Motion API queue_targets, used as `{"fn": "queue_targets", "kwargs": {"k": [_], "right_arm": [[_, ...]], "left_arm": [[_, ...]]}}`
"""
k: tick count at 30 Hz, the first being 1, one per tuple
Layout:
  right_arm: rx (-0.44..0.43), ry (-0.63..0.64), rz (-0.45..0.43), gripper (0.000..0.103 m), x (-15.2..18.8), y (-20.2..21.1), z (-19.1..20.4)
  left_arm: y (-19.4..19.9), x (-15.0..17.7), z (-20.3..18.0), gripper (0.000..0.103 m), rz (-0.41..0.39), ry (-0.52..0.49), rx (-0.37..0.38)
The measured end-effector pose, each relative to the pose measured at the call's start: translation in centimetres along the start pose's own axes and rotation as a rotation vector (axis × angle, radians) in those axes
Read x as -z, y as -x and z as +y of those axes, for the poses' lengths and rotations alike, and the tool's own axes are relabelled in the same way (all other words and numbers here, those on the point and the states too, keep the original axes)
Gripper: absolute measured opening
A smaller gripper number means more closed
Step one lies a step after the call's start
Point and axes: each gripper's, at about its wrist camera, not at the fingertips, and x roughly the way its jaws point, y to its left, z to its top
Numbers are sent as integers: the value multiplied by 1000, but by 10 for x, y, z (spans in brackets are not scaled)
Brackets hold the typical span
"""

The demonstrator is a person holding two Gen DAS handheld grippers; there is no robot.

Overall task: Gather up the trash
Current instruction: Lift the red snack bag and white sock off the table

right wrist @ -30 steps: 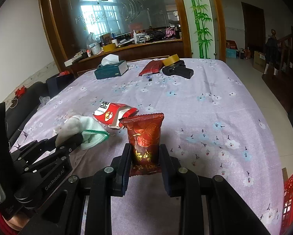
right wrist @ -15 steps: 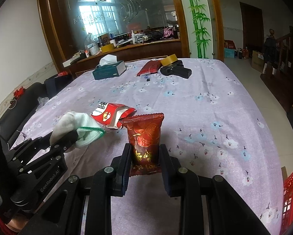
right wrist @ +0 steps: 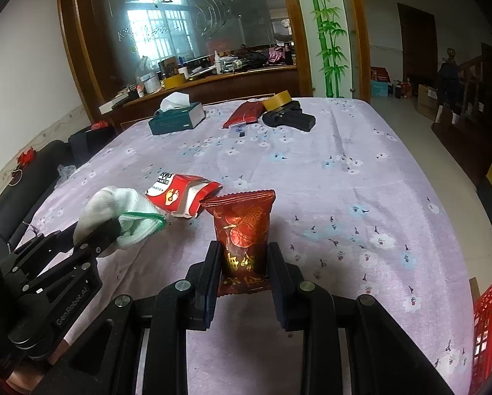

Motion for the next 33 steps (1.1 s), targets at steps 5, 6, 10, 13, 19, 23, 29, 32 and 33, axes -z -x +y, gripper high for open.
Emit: {"fn": "queue_targets", "kwargs": {"k": [5,6,10,13,19,23,29,32,33], "right_arm": [[18,-23,-9,30,-2,1,-5],[19,-35,-8,30,-2,1,-7],[8,-94,9,30,-6,1,-16],[5,-131,4,30,-9,10,-21],[4,-154,-7,30,1,37,-19],[10,-159,-2,30,10,46,-18],[14,-170,1,30,23,53,-20],[12,-177,2,30,28,57,-23],[9,-180,3,30,29,58,-23]], "left_arm": [[1,-1,-1,30,-8,-3,2],[1,-1,-2,30,-8,-5,1],[1,-2,-2,30,-8,-5,10],[1,-3,-1,30,-6,-7,18],[3,-6,0,31,-3,12,36],[8,-5,-3,31,-9,4,37],[22,-2,-11,31,-19,-23,41],[27,-1,-12,31,-15,-27,45],[29,0,-12,31,-9,-29,48]]}}
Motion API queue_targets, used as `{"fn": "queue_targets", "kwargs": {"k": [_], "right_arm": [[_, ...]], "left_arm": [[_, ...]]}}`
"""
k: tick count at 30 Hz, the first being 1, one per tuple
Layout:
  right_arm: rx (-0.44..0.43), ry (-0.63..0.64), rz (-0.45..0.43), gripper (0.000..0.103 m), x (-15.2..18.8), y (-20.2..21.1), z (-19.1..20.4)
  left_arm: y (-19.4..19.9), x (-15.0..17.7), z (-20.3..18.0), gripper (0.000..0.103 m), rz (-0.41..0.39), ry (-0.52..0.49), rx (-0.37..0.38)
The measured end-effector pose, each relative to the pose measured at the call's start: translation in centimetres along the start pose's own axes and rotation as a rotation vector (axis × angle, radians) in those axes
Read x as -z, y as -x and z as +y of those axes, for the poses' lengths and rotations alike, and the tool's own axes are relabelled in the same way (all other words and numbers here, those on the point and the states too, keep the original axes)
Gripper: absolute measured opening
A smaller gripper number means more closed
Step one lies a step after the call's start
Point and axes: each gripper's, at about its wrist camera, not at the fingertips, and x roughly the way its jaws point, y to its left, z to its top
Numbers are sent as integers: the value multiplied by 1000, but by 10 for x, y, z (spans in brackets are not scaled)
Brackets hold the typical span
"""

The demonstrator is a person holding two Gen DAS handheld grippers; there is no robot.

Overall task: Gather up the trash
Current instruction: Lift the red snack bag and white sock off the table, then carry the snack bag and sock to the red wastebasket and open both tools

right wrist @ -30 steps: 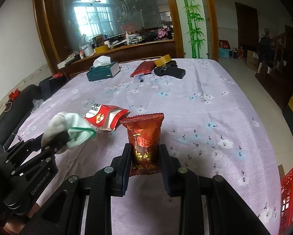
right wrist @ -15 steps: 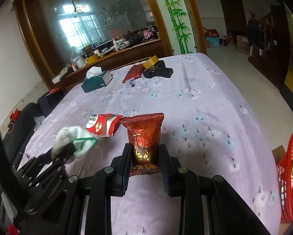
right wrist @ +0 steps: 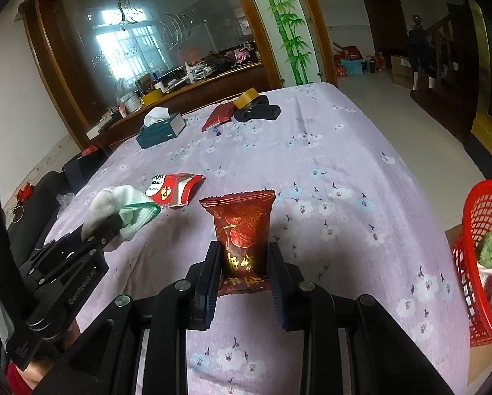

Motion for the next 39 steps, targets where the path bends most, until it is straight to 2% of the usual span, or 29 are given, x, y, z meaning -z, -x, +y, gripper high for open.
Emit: {"fn": "queue_targets", "kwargs": {"k": [11,25,39], "right_arm": [[-18,-10,10,30,16,16,-7],[-57,-42,-23,30,37,56,-19],[-51,-126,-82,30,46,94,-64]], "left_arm": [[26,23,-5,31,61,1,44],[65,34,-35,31,44,-4,107],[71,30,-65,31,56,-33,130]]}}
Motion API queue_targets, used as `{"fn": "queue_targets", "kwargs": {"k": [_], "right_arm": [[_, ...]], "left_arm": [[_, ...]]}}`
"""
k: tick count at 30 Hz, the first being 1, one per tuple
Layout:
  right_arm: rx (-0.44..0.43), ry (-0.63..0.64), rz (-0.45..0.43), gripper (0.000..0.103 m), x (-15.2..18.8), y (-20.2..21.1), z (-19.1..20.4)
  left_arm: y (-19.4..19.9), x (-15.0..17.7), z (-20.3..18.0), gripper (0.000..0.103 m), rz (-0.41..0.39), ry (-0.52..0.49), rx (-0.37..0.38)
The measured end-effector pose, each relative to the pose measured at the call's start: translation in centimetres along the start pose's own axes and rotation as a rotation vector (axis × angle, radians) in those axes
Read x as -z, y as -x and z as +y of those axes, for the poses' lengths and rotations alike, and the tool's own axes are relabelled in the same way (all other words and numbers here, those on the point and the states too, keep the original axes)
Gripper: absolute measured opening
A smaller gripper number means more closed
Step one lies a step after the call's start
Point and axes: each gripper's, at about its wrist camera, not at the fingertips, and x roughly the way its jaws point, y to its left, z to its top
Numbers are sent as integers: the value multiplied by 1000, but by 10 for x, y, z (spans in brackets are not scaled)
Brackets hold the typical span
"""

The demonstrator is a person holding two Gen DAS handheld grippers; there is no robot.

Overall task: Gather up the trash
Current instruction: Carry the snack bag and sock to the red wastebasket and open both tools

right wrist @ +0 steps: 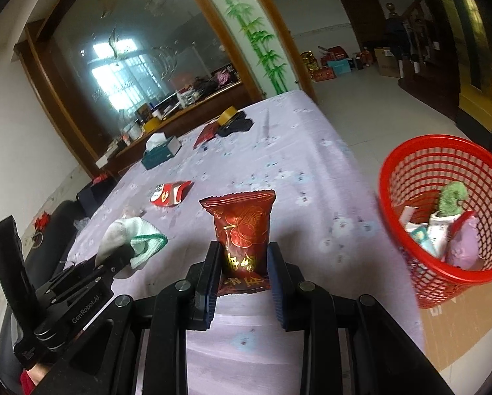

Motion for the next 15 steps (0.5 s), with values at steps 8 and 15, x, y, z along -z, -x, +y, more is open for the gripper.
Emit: {"fn": "queue_targets", "kwargs": {"k": [8,15], "right_arm": [[4,-41,-26,30,-2,15,-21],[11,-76,-59,30,-3,34,-40]], "left_arm": [[1,-4,-17,31,0,-22,11],[2,-12,-34,31,-1,-40,41]]}}
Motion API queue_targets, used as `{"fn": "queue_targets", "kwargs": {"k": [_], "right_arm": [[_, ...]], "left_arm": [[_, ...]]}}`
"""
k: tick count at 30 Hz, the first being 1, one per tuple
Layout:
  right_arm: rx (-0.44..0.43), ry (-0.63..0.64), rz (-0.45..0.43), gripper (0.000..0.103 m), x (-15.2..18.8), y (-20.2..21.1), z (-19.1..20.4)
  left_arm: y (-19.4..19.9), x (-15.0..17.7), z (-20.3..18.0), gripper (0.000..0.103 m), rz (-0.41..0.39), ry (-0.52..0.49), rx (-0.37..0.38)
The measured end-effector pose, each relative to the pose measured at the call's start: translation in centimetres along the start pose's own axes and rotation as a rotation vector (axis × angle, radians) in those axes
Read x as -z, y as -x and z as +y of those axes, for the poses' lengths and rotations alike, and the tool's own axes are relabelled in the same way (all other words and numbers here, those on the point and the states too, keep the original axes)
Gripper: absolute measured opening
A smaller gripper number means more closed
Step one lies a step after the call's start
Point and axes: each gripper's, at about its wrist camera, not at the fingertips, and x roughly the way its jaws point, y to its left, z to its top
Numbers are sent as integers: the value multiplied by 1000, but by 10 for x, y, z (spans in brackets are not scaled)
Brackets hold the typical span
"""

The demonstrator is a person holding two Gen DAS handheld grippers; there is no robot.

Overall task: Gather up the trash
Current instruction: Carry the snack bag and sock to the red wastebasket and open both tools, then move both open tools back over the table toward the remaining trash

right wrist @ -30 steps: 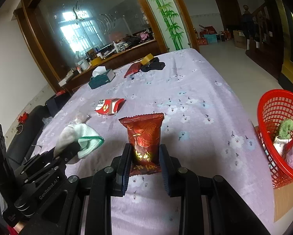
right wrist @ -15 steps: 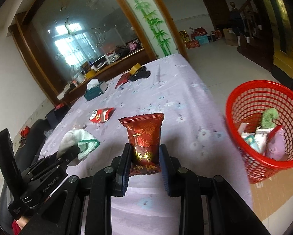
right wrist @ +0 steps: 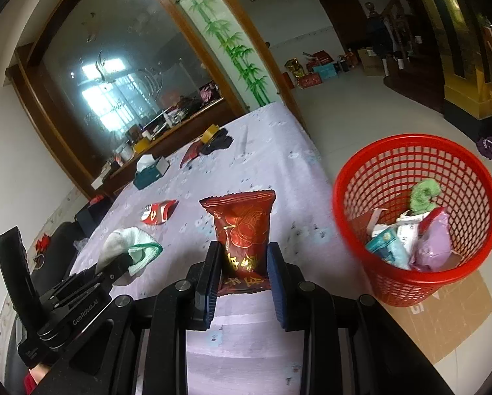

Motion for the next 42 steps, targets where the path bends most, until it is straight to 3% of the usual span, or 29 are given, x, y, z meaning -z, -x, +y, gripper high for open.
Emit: {"fn": "queue_targets", "kwargs": {"k": [11,19,26,32,33,35,36,38,42], "right_arm": [[55,-87,-105,30,-21,46,-51],[135,-173,-168,30,-43,74,-103],[176,-208,-179,30,-57,82,-133],[182,-225,-163,32,-69,73,-150],[184,-225,-154,32,-71,69,-152],[192,-228,-142,32,-75,61,-157],[205,-234,-133,38,-76,57,-161],[202,-249,-127,47,-78,55,-166],[226,-211,-169,48,-73,67,-159]], "left_arm": [[1,-22,-54,31,-17,-78,80],[-10,-43,-118,31,8,-134,221],[-32,-57,-180,31,43,-172,314],[-54,-64,-216,31,62,-182,342],[-59,-65,-221,34,64,-182,349],[-66,-64,-230,63,73,-192,354],[-67,-63,-230,67,74,-192,351],[-64,-60,-227,67,63,-192,350],[-49,-55,-209,67,31,-200,329]]}}
